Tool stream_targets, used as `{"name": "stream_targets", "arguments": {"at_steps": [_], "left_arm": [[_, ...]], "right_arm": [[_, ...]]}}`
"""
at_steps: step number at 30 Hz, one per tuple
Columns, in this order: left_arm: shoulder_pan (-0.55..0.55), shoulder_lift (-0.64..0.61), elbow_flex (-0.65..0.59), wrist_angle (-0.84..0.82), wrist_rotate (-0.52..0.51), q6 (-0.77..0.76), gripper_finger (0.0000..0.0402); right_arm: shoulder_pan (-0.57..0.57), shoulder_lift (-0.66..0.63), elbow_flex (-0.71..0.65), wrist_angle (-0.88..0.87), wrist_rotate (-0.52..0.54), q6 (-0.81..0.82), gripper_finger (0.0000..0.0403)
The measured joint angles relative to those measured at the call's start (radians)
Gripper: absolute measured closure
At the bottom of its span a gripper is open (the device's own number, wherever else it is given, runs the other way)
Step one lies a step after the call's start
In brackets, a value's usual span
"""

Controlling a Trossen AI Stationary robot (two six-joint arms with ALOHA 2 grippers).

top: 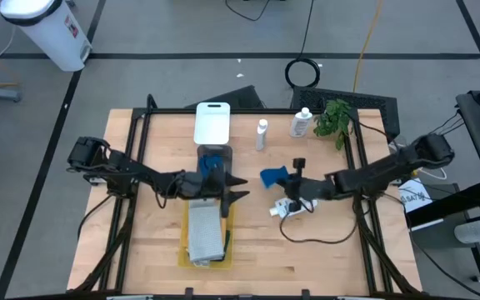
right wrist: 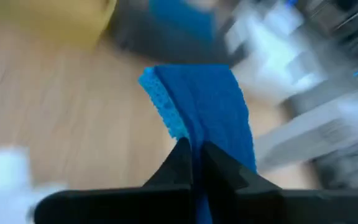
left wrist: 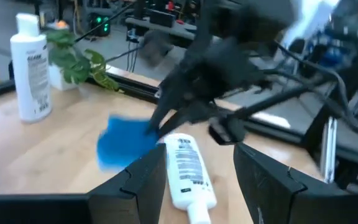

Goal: Pick & Place Kitchen Items
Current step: Put the blue sponge into the black bin

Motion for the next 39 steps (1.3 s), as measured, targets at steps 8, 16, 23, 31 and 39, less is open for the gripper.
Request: {"name": "stream_targets", "arguments": {"at_steps": [8, 16, 23, 31, 39], "left_arm": [[0.033, 0.0, 0.0, 0.019, -0.045, -0.254, 0.0211], [0.011, 0.009, 0.036, 0.022, -0.05, -0.259, 0.0211], [-0.003, 0.056, 0.095, -0.011, -0.056, -0.193, 0.021], [0.031, 0.151, 0.149, -0.004, -0.122, -0.27, 0.0211], [0.041, 0.209, 0.207, -0.004, -0.12, -0.258, 0.0211]], "right_arm": [[0.218, 0.042, 0.0, 0.43, 0.427, -0.316, 0.0402], [0.207, 0.179, 0.0, 0.649, 0.439, -0.511, 0.0402], [0.193, 0.228, 0.0, 0.746, 0.44, -0.566, 0.0403], [0.197, 0.228, 0.0, 0.744, 0.441, -0.566, 0.0403], [0.197, 0.229, 0.0, 0.738, 0.435, -0.551, 0.0403]]}}
